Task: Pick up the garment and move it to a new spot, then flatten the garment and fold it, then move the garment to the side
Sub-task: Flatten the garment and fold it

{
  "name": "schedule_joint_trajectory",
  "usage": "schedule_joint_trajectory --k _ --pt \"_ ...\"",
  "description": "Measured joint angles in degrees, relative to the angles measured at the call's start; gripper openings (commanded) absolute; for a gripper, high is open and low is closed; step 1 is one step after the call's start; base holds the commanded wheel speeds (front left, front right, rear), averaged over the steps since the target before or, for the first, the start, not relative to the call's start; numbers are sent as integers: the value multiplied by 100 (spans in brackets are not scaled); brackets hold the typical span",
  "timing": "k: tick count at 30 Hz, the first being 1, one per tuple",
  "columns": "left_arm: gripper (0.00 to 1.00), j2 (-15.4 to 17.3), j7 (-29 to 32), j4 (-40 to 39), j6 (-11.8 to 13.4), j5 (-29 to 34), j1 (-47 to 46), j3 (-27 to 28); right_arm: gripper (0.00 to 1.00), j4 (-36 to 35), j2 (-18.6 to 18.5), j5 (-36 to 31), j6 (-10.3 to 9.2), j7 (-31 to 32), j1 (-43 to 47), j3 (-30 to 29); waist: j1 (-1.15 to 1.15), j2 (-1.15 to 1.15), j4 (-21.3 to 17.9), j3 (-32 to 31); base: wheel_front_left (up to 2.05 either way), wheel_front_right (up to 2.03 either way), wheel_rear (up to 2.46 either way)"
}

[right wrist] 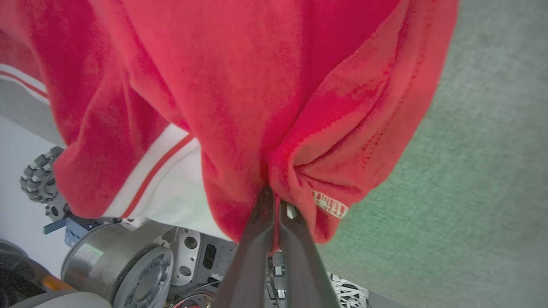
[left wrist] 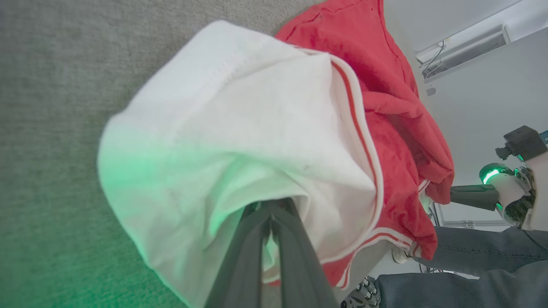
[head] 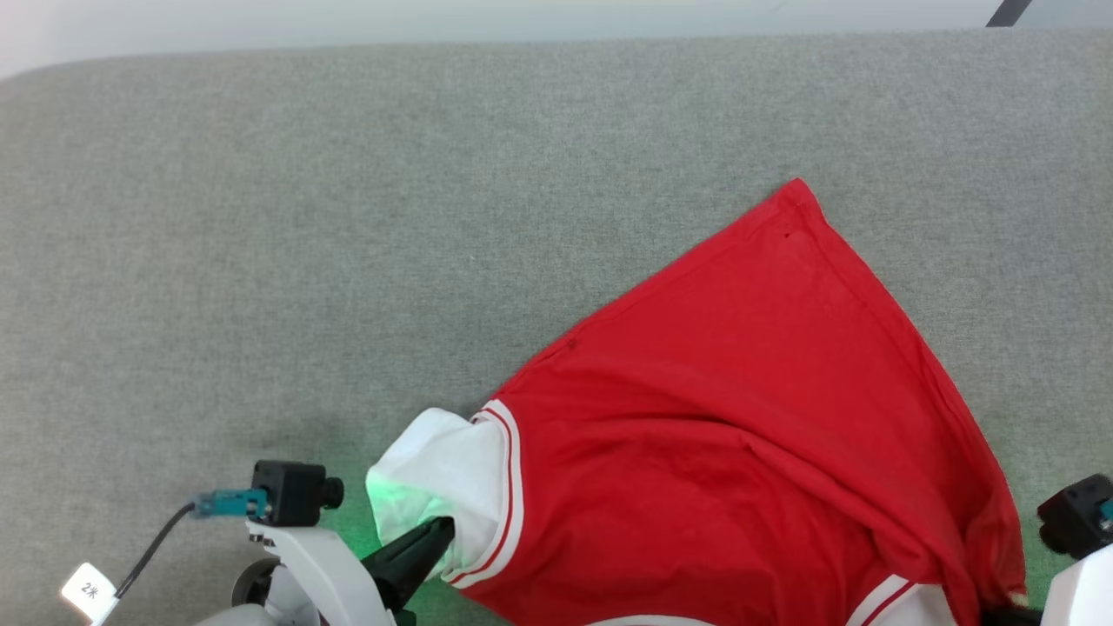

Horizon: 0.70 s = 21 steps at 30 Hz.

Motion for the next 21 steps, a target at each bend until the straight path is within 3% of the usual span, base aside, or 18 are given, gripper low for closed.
schedule_joint_trajectory --k 1,4,9,12,14,17,21 --pt "0 -1 18 0 0 0 0 -2 100 -29 20 -44 0 0 3 -59 0 0 2 -11 0 0 0" --pt "0 -4 23 4 0 0 -1 -7 100 -322 -144 -88 0 212 86 -174 0 0 33 -40 0 0 0" --pt "0 -86 -5 -12 -7 13 -1 -14 100 -1221 -277 365 0 556 299 -1095 0 0 152 -72 0 0 0" --pt "0 -172 -12 -19 -26 56 -11 -16 100 -1545 -244 371 -1 488 -30 -1755 0 0 257 -63 0 0 0" --pt "0 -238 -10 -10 -44 90 -62 -21 100 -1605 -305 204 0 347 -480 -1849 0 0 337 -40 0 0 0" --pt "0 -311 0 36 -85 131 -117 -25 100 -1317 -345 -325 0 -103 -1459 -1585 0 0 453 24 0 0 0" --pt "0 -470 69 123 -154 183 -276 -32 100 -439 -267 -771 0 -387 -2611 -602 0 0 615 152 0 0 0"
